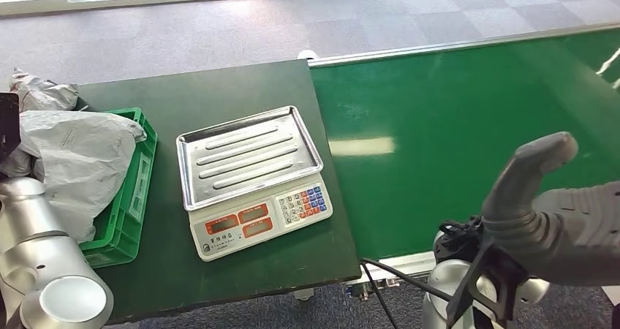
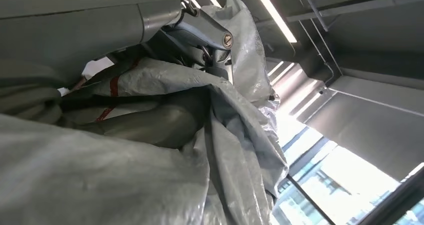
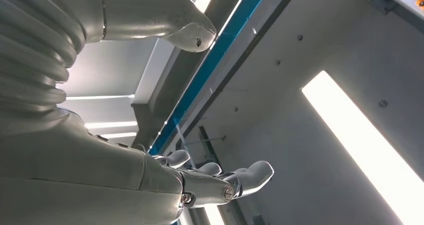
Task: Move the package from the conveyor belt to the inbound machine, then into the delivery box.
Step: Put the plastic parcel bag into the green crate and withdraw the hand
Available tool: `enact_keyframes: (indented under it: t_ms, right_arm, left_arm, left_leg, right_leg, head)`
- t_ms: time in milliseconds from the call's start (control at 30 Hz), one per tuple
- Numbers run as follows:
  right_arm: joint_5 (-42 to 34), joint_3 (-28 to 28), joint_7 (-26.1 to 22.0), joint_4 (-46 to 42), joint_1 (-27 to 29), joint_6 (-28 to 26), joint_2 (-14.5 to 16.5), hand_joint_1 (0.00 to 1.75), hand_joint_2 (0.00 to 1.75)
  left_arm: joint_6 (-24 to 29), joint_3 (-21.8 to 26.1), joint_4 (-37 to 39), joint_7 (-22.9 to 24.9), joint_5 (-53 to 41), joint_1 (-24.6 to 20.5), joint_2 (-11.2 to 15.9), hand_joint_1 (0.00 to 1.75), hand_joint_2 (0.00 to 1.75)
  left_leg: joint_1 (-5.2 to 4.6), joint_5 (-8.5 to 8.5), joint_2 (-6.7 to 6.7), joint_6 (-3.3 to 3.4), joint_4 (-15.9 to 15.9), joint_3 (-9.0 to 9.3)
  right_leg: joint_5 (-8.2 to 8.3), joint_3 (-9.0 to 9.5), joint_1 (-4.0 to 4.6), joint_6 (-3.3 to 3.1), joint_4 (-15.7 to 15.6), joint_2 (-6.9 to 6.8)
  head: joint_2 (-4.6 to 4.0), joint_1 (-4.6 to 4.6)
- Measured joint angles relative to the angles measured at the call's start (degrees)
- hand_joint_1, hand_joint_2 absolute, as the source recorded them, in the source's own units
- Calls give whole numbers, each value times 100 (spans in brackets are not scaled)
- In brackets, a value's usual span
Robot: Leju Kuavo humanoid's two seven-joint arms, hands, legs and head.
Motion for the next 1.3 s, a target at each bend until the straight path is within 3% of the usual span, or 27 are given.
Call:
enact_keyframes:
  t_ms: [67,200,267,300,400,433,567,733,800,900,1000,1067,1133,1300]
  right_arm:
    - [16,-38,0,-45,34,0,-5,0,175]
    - [-13,-83,-1,-160,143,-2,-30,0,175]
    - [-43,-115,0,-186,201,-2,-42,0,175]
    - [-52,-128,-1,-190,221,-2,-47,0,175]
    - [-61,-156,-1,-201,243,-2,-52,0,175]
    - [-60,-165,-1,-204,246,-2,-52,0,175]
    - [-36,-202,-1,-204,250,-2,-52,0,175]
    - [-7,-234,1,-204,257,-1,-52,0,175]
    - [21,-248,0,-203,259,-1,-52,0,175]
    - [49,-261,0,-202,260,0,-52,0,175]
    - [50,-262,0,-202,260,0,-52,0,175]
    - [31,-291,1,-156,260,0,-53,0,175]
    - [29,-333,5,-59,259,0,-54,0,175]
    - [128,-386,34,117,255,4,-54,0,175]
  left_arm:
    - [0,123,165,582,-528,8,70,175,175]
    - [0,210,814,1766,-743,168,398,63,175]
    - [0,285,1022,1875,-660,334,500,63,175]
    - [0,316,1079,1868,-628,411,523,47,175]
    - [0,398,1206,1835,-572,544,582,0,44]
    - [0,420,1233,1789,-540,564,595,0,0]
    - [0,590,1182,1019,-218,592,545,0,0]
    - [0,1140,655,-1211,317,440,152,0,0]
    - [0,1247,340,-1846,790,393,-66,0,0]
    - [0,1151,-51,-2099,1520,413,-297,0,0]
    - [0,1128,-93,-2100,1597,419,-313,0,0]
    - [0,366,-1010,-2126,2748,693,-565,0,87]
    - [0,-845,-2329,-2153,4312,1137,-887,0,175]
    - [-2,-2499,-3673,-2156,5232,1726,-1014,0,175]
  left_leg:
    - [0,0,0,0,0,0]
    - [2,-3,13,-5,-2,5]
    - [2,-4,13,-6,-2,6]
    - [2,-4,9,-6,-2,4]
    - [2,-4,1,-6,-1,0]
    - [2,-4,0,-5,-1,0]
    - [1,-4,-1,-5,0,0]
    - [1,-3,-8,-5,2,0]
    - [0,-4,-2,-5,2,1]
    - [1,-4,5,-5,2,1]
    - [1,-4,5,-5,2,1]
    - [1,-5,-4,-4,2,-2]
    - [1,-6,-13,-2,2,-5]
    - [1,-7,-14,0,2,-7]
  right_leg:
    - [0,0,0,0,0,0]
    - [-1,-2,1,-2,1,7]
    - [-3,-3,3,-5,1,9]
    - [-4,-3,4,-6,1,7]
    - [-5,-2,3,-6,1,1]
    - [-5,-1,2,-6,0,1]
    - [-4,0,2,-5,-1,0]
    - [-4,1,2,-5,-1,-4]
    - [-3,0,1,-5,-1,-4]
    - [-2,-1,1,-5,-1,-2]
    - [-2,-1,1,-5,-1,-2]
    - [-4,0,2,-5,-1,-6]
    - [-5,1,1,-4,-2,-11]
    - [-5,3,0,-3,-3,-15]
  head:
    - [0,0]
    - [0,-2]
    - [0,-1]
    - [0,-1]
    - [0,-1]
    - [0,-1]
    - [0,-1]
    - [0,0]
    - [0,-2]
    - [0,-2]
    - [0,-1]
    - [0,-1]
    - [0,-1]
    - [0,0]
